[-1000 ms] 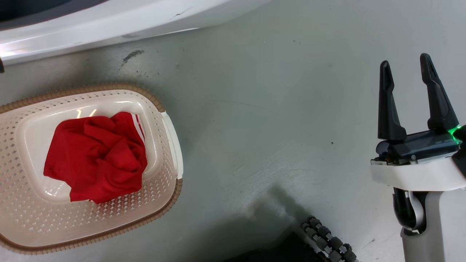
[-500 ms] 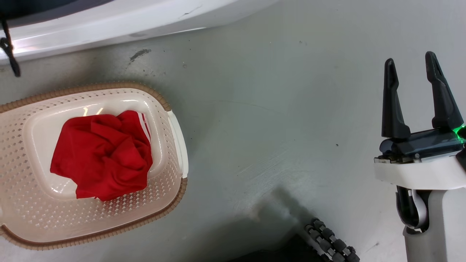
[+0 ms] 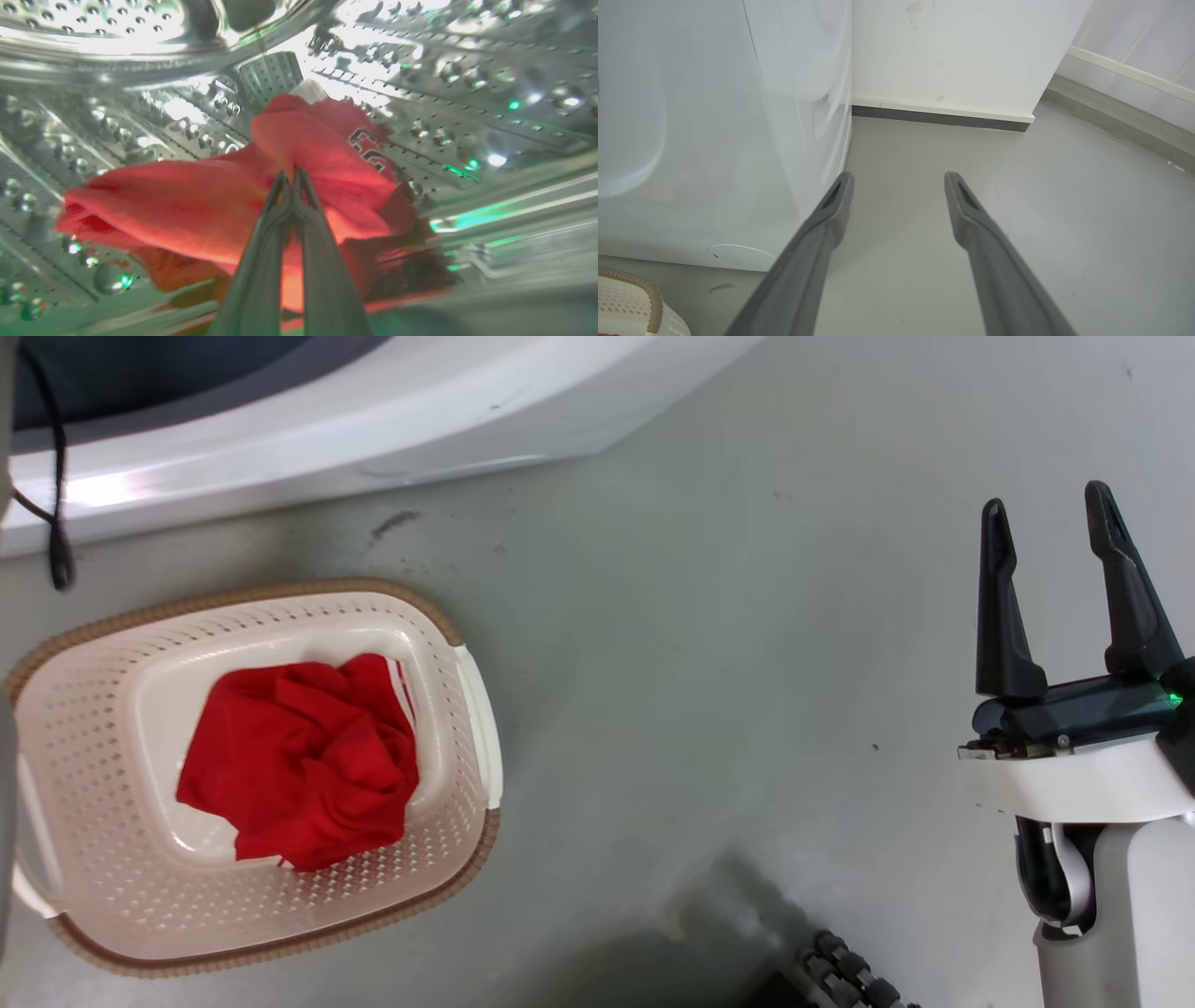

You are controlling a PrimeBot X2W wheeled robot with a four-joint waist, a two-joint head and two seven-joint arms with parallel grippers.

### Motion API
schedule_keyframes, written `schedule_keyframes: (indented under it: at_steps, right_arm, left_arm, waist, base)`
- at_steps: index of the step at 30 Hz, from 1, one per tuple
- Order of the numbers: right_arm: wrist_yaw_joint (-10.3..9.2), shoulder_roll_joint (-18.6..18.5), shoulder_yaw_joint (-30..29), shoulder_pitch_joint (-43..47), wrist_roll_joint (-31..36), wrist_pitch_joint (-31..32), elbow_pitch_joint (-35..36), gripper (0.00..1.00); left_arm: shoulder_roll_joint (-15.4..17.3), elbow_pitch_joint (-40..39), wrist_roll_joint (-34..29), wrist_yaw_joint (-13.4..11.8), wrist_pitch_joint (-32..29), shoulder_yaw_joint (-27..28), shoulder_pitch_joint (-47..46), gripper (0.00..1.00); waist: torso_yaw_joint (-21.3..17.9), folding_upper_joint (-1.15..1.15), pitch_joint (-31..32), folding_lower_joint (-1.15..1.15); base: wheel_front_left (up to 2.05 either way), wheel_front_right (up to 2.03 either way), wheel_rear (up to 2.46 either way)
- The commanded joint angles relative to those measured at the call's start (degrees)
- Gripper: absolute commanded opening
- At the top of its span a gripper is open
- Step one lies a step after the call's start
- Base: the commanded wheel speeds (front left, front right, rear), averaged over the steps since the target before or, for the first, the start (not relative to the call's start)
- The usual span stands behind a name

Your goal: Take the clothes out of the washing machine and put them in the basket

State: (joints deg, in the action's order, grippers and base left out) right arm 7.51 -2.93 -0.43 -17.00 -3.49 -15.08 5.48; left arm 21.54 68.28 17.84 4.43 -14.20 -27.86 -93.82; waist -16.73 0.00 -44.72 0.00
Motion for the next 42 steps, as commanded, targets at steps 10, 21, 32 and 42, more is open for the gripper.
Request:
schedule_keyframes:
  at_steps: [10, 21, 32, 42]
  right_arm:
    - [-0.04, 0.1, -0.6, 2.4, 2.5, -0.1, -1.2, 1.00]
    - [-0.04, 0.1, -0.7, 4.7, 4.8, -0.1, -2.4, 1.00]
    - [-0.04, 0.1, -0.9, 7.8, 5.4, -0.1, -3.3, 1.00]
    - [-0.04, 0.1, -1.1, 11.2, 6.0, -0.1, -4.3, 1.00]
  left_arm:
    - [-2.3, -0.7, 2.6, 1.5, 11.2, 0.2, 8.7, 0.00]
    - [-5.2, 0.2, 5.0, 2.6, 21.4, -0.8, 18.1, 0.00]
    - [-6.2, -3.4, 8.2, 2.9, 28.8, -1.2, 28.0, 0.00]
    - [-5.0, -16.0, 8.0, 1.7, 29.5, -0.3, 38.8, 0.00]
  waist:
    - [4.5, 0.00, 8.2, 0.00]
    - [7.8, 0.00, 15.4, 0.00]
    - [9.5, 0.00, 22.2, 0.00]
    - [11.4, 0.00, 29.2, 0.00]
  base:
    - [0.00, 0.00, 0.00]
    - [0.00, 0.00, 0.00]
    - [0.00, 0.00, 0.00]
    - [0.00, 0.00, 0.00]
